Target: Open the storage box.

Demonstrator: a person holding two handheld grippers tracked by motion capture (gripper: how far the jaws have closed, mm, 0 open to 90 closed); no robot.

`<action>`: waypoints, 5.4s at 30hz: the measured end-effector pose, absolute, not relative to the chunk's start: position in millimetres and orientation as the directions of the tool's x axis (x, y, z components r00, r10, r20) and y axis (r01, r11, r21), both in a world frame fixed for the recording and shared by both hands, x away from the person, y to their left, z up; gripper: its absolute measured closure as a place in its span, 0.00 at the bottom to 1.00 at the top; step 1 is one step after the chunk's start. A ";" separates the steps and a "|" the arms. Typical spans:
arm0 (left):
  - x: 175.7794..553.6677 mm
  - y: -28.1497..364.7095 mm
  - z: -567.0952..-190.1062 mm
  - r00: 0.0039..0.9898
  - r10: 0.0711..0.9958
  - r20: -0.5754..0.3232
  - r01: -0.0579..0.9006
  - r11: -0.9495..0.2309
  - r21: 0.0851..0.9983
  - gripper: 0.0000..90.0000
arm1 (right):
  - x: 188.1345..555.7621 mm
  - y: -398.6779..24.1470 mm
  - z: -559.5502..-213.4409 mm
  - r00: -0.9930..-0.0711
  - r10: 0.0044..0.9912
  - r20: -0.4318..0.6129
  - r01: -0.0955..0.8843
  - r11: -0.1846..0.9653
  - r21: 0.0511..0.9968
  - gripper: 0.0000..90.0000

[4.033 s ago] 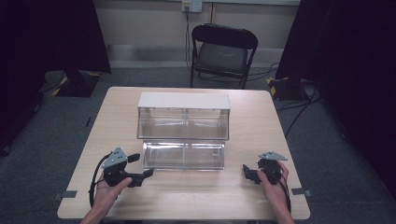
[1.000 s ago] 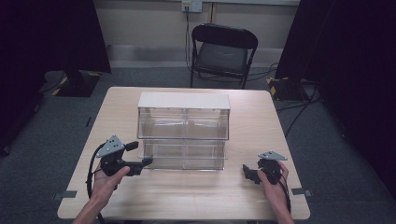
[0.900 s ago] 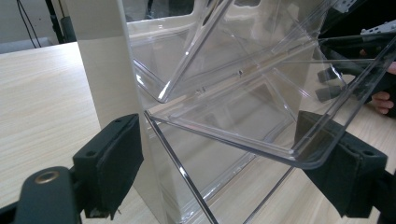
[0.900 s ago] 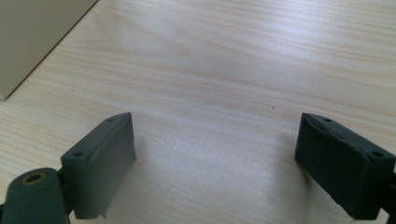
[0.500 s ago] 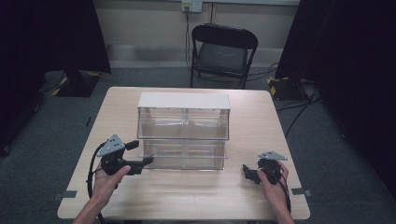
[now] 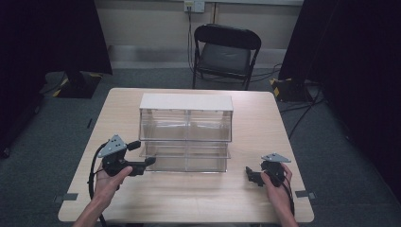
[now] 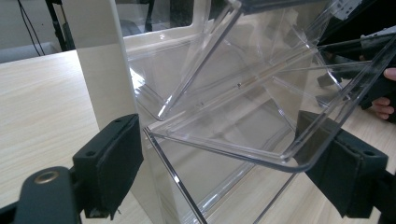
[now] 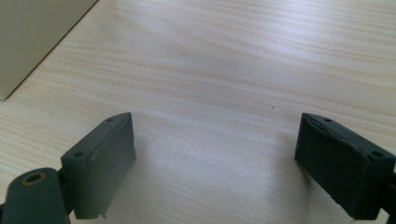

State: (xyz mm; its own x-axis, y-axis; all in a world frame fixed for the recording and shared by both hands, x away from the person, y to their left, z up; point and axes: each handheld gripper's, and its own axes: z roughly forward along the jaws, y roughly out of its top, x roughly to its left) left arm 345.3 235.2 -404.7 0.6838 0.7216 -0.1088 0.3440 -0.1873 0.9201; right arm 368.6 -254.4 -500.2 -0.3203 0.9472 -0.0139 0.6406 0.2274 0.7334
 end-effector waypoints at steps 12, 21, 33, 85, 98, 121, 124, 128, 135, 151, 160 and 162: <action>346.8 234.7 -404.8 0.680 0.722 -0.129 0.347 -0.162 0.924 0.17 | 368.6 -254.4 -500.2 -0.320 0.947 -0.014 0.641 0.227 0.733 0.13; 348.9 234.1 -400.3 0.675 0.729 -0.116 0.341 -0.168 0.925 0.17 | 368.6 -254.4 -500.2 -0.320 0.947 -0.014 0.641 0.227 0.733 0.13; 350.6 232.1 -398.8 0.676 0.725 -0.128 0.341 -0.154 0.927 0.17 | 368.6 -254.4 -500.2 -0.320 0.947 -0.014 0.641 0.227 0.733 0.13; 358.5 223.0 -387.2 0.684 0.717 -0.138 0.332 -0.137 0.933 0.13 | 368.6 -254.4 -500.2 -0.320 0.947 -0.013 0.641 0.227 0.733 0.13; 362.7 218.2 -386.0 0.672 0.725 -0.152 0.355 -0.135 0.925 0.07 | 368.7 -254.4 -500.2 -0.321 0.947 -0.014 0.640 0.228 0.733 0.13; 363.0 220.3 -385.3 0.672 0.722 -0.163 0.368 -0.135 0.920 0.10 | 369.1 -254.3 -500.1 -0.320 0.947 -0.012 0.643 0.227 0.731 0.12; 363.1 220.3 -385.3 0.673 0.722 -0.163 0.368 -0.135 0.920 0.10 | 369.3 -254.4 -500.2 -0.320 0.947 -0.015 0.642 0.229 0.732 0.12; 363.0 220.2 -385.4 0.672 0.722 -0.164 0.368 -0.134 0.920 0.10 | 369.3 -254.5 -500.2 -0.321 0.947 -0.016 0.641 0.230 0.732 0.12; 363.5 220.1 -385.7 0.671 0.723 -0.160 0.367 -0.137 0.920 0.10 | 369.3 -254.4 -500.2 -0.322 0.947 -0.015 0.642 0.230 0.731 0.12; 363.7 220.1 -385.9 0.669 0.727 -0.152 0.368 -0.147 0.918 0.12 | 369.4 -254.5 -500.2 -0.322 0.947 -0.016 0.641 0.231 0.732 0.12; 363.8 220.2 -385.8 0.669 0.728 -0.152 0.370 -0.148 0.917 0.12 | 369.3 -254.4 -500.2 -0.321 0.947 -0.016 0.642 0.230 0.732 0.12; 363.9 220.2 -386.3 0.670 0.726 -0.153 0.366 -0.144 0.919 0.12 | 369.3 -254.4 -500.2 -0.321 0.947 -0.016 0.642 0.230 0.732 0.12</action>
State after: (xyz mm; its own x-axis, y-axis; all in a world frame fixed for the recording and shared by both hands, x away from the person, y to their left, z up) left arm 363.9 220.2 -386.3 0.6704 0.7260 -0.1532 0.3662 -0.1442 0.9193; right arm 369.3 -254.4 -500.2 -0.3214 0.9468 -0.0158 0.6416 0.2300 0.7318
